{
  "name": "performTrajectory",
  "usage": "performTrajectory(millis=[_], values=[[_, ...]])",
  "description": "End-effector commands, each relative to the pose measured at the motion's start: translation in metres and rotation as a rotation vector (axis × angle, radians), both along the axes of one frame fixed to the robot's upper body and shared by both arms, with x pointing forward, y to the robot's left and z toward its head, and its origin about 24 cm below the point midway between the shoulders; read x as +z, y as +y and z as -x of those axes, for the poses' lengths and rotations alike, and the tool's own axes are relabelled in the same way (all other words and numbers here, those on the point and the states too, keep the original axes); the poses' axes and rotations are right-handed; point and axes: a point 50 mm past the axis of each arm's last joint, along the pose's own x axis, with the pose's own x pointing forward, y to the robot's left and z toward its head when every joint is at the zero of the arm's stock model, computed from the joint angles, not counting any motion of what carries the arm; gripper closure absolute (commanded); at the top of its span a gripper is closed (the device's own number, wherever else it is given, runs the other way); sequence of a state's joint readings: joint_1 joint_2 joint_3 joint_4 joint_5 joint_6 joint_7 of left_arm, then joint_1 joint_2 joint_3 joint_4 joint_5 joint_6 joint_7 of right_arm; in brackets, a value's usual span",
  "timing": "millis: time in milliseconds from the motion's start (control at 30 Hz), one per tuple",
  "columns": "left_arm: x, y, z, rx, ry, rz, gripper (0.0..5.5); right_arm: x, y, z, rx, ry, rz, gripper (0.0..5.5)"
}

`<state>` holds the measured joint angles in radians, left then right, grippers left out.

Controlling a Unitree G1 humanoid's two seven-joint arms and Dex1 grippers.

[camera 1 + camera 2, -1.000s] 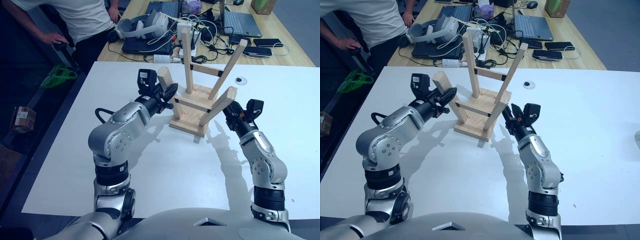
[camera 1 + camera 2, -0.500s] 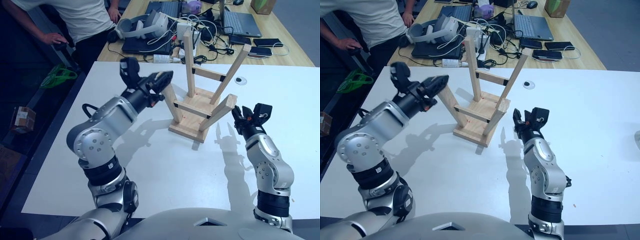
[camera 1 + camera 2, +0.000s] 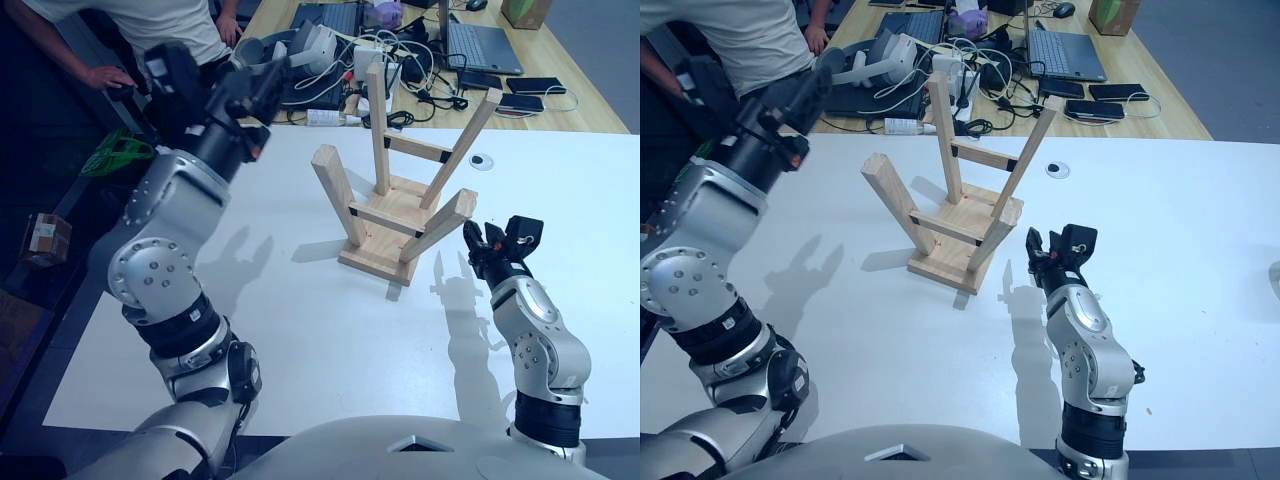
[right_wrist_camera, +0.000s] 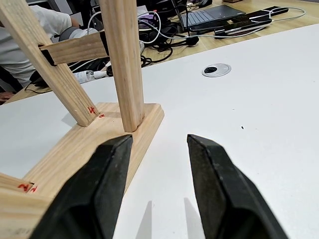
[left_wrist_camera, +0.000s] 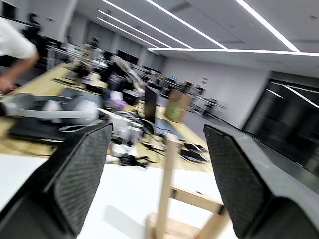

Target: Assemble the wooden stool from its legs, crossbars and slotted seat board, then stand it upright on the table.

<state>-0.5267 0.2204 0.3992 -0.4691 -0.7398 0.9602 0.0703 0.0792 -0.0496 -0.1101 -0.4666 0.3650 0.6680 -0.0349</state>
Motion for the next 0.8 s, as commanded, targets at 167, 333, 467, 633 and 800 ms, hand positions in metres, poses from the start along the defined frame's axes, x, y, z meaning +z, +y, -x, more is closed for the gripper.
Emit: performTrajectory(millis=[167,333,467,633,800], values=[[-0.075,-0.031,0.004,-0.005,0.29,-0.536,2.13,0.02,-0.004,0.027,-0.002,-0.03,0.09,3.47],[-0.075,-0.058,0.013,-0.128,0.273,-0.517,2.13,0.038,0.018,0.02,0.165,-0.094,0.126,3.47],[-0.071,-0.065,0.018,-0.213,0.254,-0.544,2.13,0.038,0.027,0.008,0.205,-0.088,0.118,3.47],[-0.069,-0.074,0.022,-0.27,0.241,-0.562,2.13,0.031,0.034,-0.012,0.192,-0.075,0.11,3.47],[-0.066,-0.083,0.023,-0.3,0.224,-0.566,2.13,0.028,0.039,-0.029,0.162,-0.084,0.105,3.47]])
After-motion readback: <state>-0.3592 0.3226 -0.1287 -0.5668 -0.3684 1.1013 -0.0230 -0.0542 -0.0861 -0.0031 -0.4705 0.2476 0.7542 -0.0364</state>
